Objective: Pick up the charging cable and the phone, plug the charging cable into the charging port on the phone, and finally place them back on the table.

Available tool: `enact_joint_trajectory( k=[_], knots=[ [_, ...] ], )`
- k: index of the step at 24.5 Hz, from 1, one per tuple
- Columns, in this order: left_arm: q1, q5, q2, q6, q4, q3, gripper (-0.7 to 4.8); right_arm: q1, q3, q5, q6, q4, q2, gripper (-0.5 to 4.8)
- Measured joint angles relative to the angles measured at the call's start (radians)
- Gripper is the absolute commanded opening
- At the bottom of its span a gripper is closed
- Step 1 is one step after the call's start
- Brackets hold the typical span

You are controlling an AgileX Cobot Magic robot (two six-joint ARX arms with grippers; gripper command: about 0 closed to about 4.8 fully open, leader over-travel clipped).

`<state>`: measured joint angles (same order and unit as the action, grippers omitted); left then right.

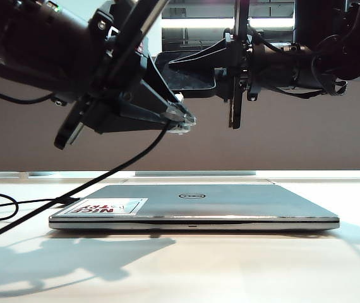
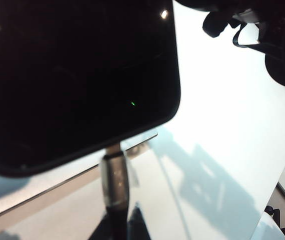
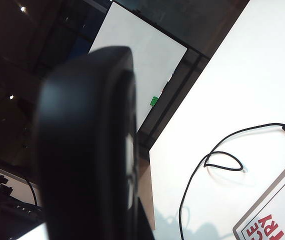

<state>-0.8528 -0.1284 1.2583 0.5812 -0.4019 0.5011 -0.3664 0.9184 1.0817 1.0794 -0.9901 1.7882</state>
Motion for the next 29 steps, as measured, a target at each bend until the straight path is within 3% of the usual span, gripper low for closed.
enact_joint_trajectory(
  k=[15,17,19,21,29],
  knots=[
    [0.0,-0.002,0.025,0.04,-0.059,0.0,-0.03,-0.001,0.0,0.013,-0.009,-0.006,0.0,-0.01],
    [0.0,-0.002,0.025,0.04,-0.059,0.0,0.31,-0.001,0.0,0.013,-0.011,-0.006,0.0,-0.01],
    [0.0,-0.002,0.025,0.041,-0.059,0.0,1.21,-0.001,0.0,0.013,-0.011,-0.006,0.0,-0.01],
    [0.0,0.001,0.025,0.041,-0.078,0.0,1.61,-0.002,0.0,0.027,-0.012,-0.004,0.0,-0.01],
    [0.004,0.003,0.024,0.039,-0.097,0.001,1.62,-0.001,-0.001,0.034,-0.014,-0.003,0.0,-0.02]
  ],
)
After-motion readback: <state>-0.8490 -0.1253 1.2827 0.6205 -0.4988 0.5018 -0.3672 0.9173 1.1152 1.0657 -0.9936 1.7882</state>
